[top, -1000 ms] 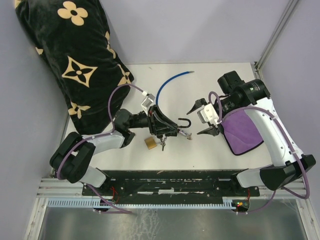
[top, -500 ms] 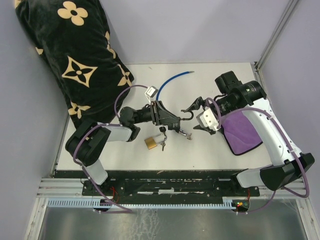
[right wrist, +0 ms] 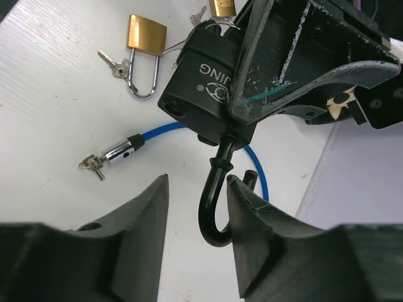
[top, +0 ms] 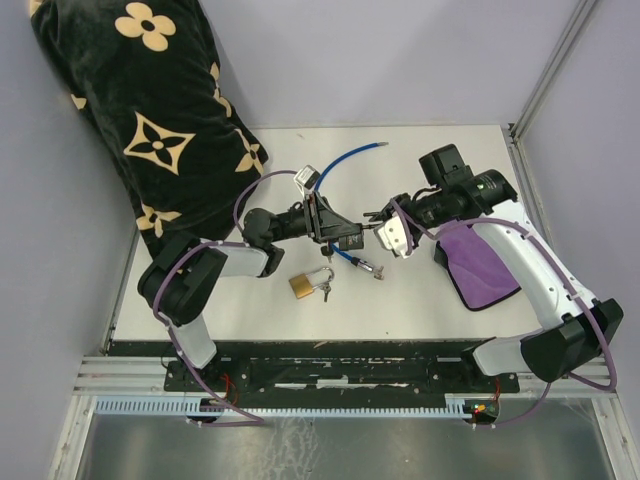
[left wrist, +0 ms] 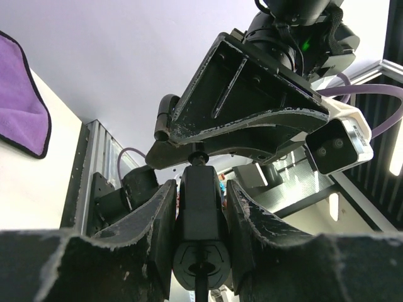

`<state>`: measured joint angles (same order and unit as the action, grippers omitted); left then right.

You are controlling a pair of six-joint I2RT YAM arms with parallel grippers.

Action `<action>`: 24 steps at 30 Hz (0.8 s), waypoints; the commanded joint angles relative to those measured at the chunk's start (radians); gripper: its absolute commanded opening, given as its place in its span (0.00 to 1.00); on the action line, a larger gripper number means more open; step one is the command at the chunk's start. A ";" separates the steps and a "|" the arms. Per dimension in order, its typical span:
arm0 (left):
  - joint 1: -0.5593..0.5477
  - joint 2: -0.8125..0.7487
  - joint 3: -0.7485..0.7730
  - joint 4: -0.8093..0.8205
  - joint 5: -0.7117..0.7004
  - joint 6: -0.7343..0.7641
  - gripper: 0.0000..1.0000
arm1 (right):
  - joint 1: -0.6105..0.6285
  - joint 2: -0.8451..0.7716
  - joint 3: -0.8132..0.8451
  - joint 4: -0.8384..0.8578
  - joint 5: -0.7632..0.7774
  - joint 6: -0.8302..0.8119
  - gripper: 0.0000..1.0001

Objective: Lock with the key
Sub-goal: Lock the lock.

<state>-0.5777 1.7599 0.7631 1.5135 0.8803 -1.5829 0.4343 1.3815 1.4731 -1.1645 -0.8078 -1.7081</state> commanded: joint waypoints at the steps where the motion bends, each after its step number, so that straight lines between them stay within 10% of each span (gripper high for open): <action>1: 0.002 -0.009 0.056 0.216 -0.009 -0.084 0.03 | 0.000 -0.029 0.011 0.089 0.032 0.071 0.43; 15: 0.001 -0.058 0.032 0.039 -0.016 0.190 0.08 | 0.004 -0.058 0.031 0.128 -0.028 0.510 0.12; 24: -0.012 -0.287 -0.059 -0.492 -0.086 0.823 0.55 | 0.006 -0.030 0.056 0.029 -0.132 0.777 0.05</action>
<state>-0.5919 1.5982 0.7494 1.2415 0.8635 -1.1477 0.4366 1.3602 1.4750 -1.0672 -0.8253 -1.0927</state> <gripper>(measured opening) 0.443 0.178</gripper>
